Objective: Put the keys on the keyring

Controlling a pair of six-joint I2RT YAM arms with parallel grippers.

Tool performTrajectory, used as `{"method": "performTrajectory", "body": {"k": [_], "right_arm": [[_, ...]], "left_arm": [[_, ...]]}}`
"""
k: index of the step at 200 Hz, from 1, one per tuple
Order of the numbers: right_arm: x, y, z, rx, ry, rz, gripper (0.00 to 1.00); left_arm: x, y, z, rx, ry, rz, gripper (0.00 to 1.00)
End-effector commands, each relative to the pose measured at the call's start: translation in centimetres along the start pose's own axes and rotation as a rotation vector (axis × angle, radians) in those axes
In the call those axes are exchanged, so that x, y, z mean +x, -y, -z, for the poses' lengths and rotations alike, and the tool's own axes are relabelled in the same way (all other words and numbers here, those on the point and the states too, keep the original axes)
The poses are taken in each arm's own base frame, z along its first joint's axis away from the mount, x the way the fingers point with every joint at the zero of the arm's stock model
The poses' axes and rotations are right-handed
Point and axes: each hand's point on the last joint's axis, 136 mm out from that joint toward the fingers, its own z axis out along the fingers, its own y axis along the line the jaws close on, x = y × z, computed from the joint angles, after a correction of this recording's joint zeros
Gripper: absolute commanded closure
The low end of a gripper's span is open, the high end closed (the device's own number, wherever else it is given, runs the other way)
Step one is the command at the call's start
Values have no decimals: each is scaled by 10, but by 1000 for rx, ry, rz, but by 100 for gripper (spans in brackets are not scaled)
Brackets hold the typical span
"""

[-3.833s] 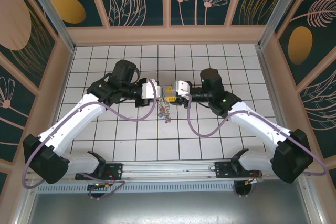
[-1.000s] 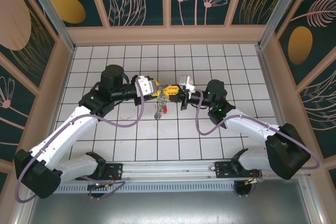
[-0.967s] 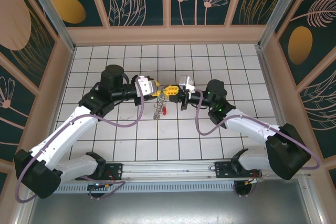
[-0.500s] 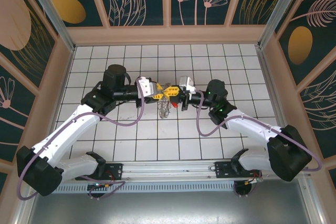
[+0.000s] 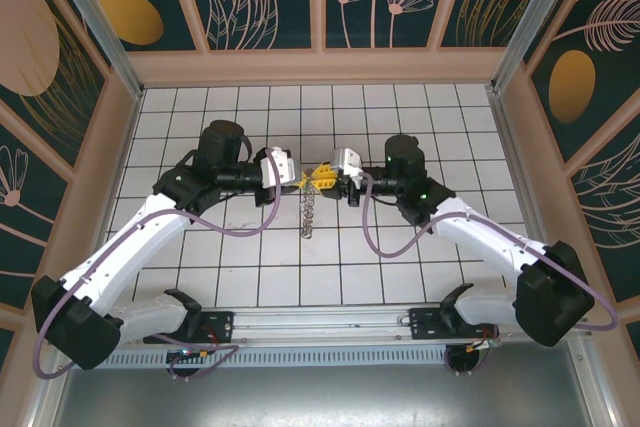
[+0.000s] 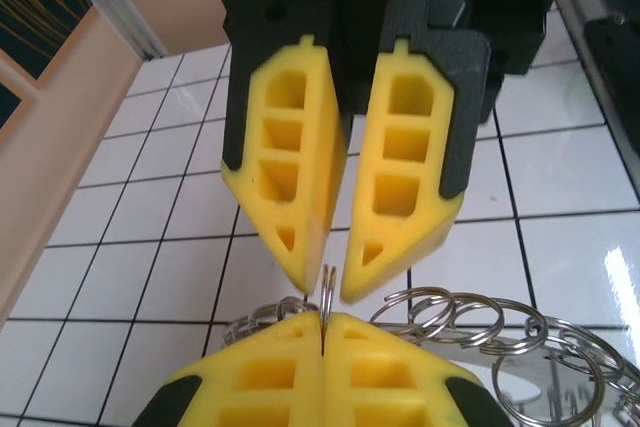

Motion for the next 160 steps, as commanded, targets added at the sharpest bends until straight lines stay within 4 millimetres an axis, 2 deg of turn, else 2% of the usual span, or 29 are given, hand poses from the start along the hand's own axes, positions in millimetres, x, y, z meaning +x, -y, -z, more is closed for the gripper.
{"method": "performTrajectory", "body": {"k": [1, 51, 103, 145, 153, 160], "right_arm": [[7, -7, 7, -54, -94, 44, 79], [-2, 1, 3, -44, -104, 40, 72], [2, 7, -11, -27, -117, 27, 73], [0, 8, -16, -21, -114, 35, 83], [-1, 8, -16, -21, -113, 35, 88], [-2, 8, -16, -20, -113, 35, 96]], "left_arm": [[0, -7, 4, -17, -51, -52, 100], [-1, -8, 1, -3, -46, -47, 100], [-3, -8, -3, 12, -24, -45, 100], [-1, -7, -7, 30, -26, -24, 100], [0, -7, -7, 33, -28, -20, 100], [1, -7, -8, 35, -31, -17, 100]]}}
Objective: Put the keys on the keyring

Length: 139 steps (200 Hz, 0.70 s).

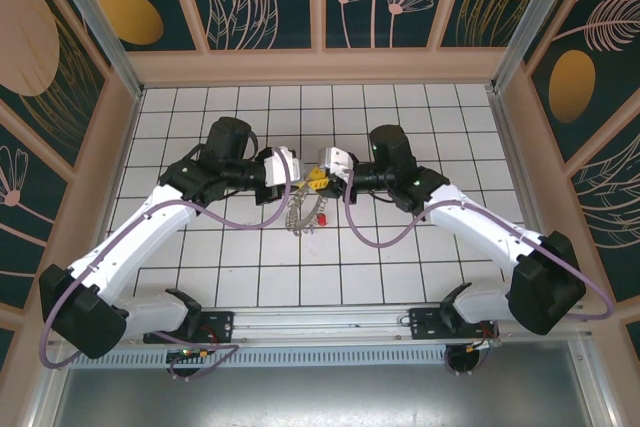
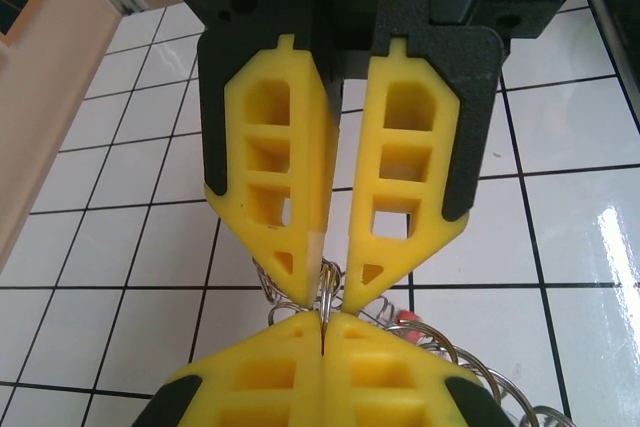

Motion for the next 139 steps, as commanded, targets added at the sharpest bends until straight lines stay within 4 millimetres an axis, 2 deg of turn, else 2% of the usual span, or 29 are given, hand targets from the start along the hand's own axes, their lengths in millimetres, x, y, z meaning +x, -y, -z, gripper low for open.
{"method": "performTrajectory", "body": {"k": [1, 3, 26, 38, 55, 65, 96, 120, 139], "right_arm": [[-19, 6, 0, 14, 33, 35, 97], [-18, 6, 0, 14, 32, 35, 100], [-21, 6, 1, 18, 42, 30, 100], [-26, 5, 4, 33, 79, 33, 100], [-41, 4, 15, 39, 174, 28, 100], [-49, 2, 22, 36, 224, 35, 100], [-54, -5, 30, 27, 285, 42, 100], [-57, -5, 36, 39, 323, 42, 100], [-59, -6, 39, 39, 342, 42, 100]], "left_arm": [[-17, -5, 4, 3, 45, -23, 100], [-17, -5, 4, 3, 45, -22, 100], [-22, -9, 6, -16, 63, -8, 100], [-25, -10, 8, -38, 87, 5, 83], [-28, -11, 12, -81, 124, 1, 70], [-29, -12, 16, -112, 140, 1, 66], [-38, -10, 30, -125, 190, 7, 60], [-34, -7, 36, -130, 184, 22, 60], [-29, -1, 33, -108, 184, 38, 58]]}}
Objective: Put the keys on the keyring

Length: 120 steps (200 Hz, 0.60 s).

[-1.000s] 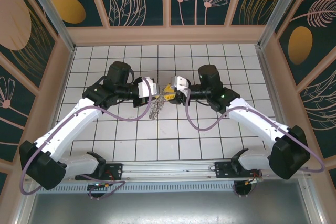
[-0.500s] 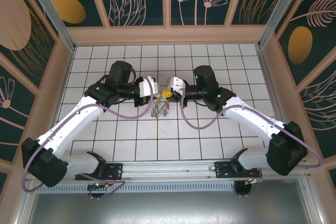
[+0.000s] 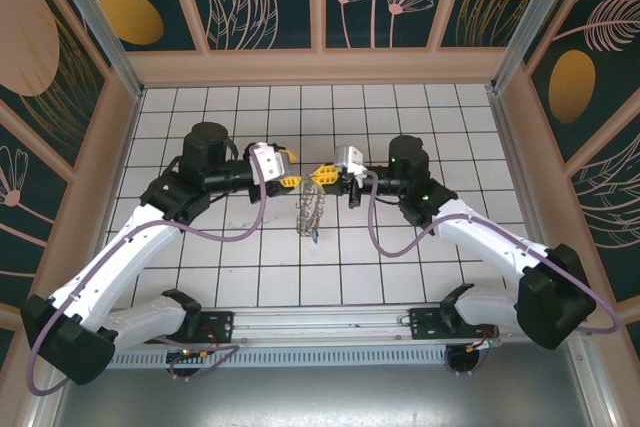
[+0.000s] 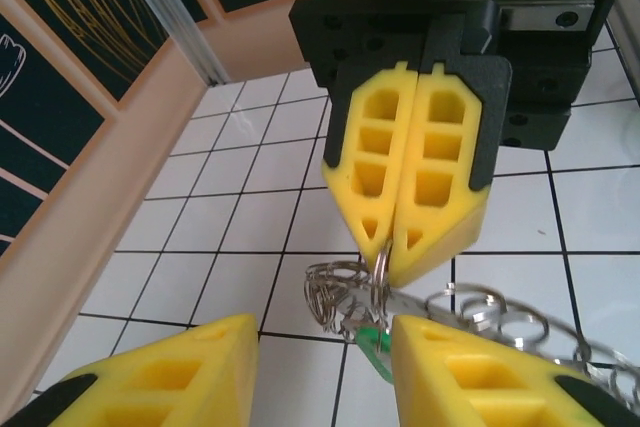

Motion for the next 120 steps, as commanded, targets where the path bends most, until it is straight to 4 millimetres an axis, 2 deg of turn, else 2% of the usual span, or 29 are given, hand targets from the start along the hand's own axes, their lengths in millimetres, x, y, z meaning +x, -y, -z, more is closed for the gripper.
{"method": "performTrajectory", "body": {"k": [1, 17, 22, 37, 60, 92, 120], "right_arm": [[-36, -3, 10, -10, 126, 68, 100], [-37, -4, 11, -14, 131, 69, 100], [-37, -4, 12, -17, 134, 71, 100], [-41, -6, 15, -21, 151, 75, 100], [-42, -5, 17, -19, 159, 74, 100], [-42, -7, 16, -32, 163, 61, 100], [-41, -6, 15, -34, 164, 54, 100]], "left_arm": [[3, 8, 0, 29, 25, 36, 58], [1, 10, -3, 46, 50, 51, 57], [10, 16, -7, 66, 46, 70, 56], [13, 19, -10, 75, 70, 73, 54], [16, 18, -12, 55, 102, 61, 52], [3, 13, -11, 27, 174, 36, 52], [-8, 8, -7, -4, 205, 6, 60]]}}
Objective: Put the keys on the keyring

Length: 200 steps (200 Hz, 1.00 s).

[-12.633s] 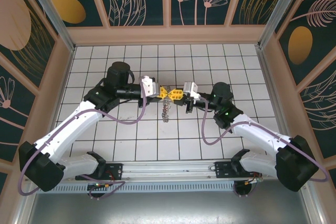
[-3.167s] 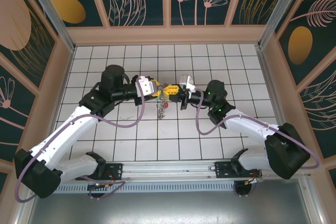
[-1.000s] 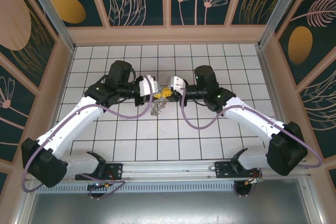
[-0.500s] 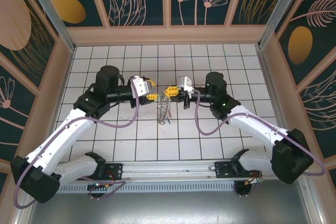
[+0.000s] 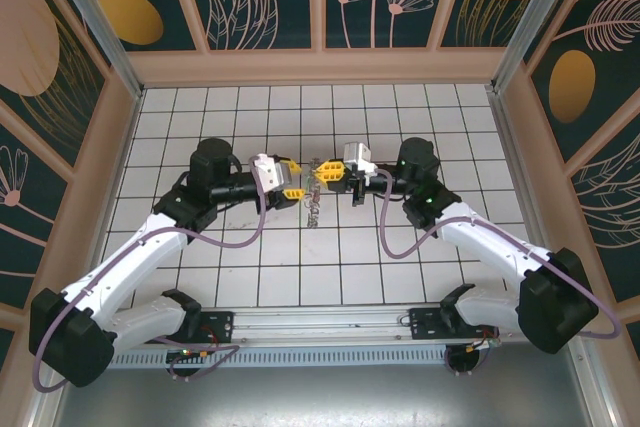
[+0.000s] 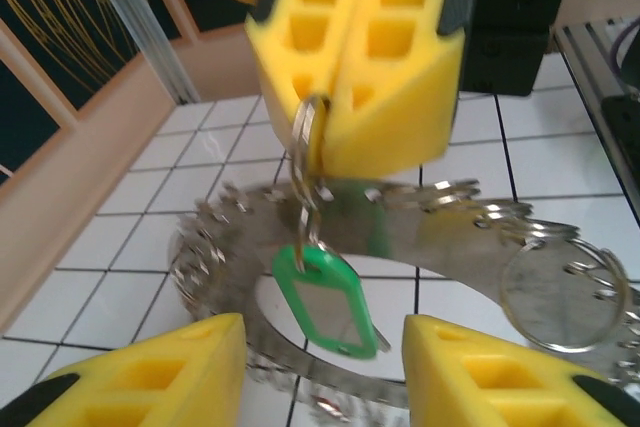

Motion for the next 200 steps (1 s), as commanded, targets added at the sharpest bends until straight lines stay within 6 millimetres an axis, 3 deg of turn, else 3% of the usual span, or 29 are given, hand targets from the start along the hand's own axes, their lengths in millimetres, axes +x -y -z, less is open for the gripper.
{"method": "performTrajectory", "body": {"k": [1, 62, 148, 162, 189, 200], "right_arm": [[-22, -5, 4, -25, 68, 50, 100], [-29, -2, 3, -19, 103, 39, 100], [-31, -1, -4, -17, 126, 13, 100], [-29, 0, -5, -8, 124, 4, 100], [-31, 7, -6, 54, 152, -30, 100], [-32, 11, -4, 85, 176, -51, 100]], "left_arm": [[-26, -7, 7, -30, 93, -53, 60], [-21, 5, -4, 73, 121, -24, 66], [-27, -5, -3, 11, 162, -47, 66], [-28, -3, -2, 14, 174, -57, 73], [-27, -2, -1, 3, 176, -86, 100], [-26, -2, 0, -4, 168, -97, 100]]}}
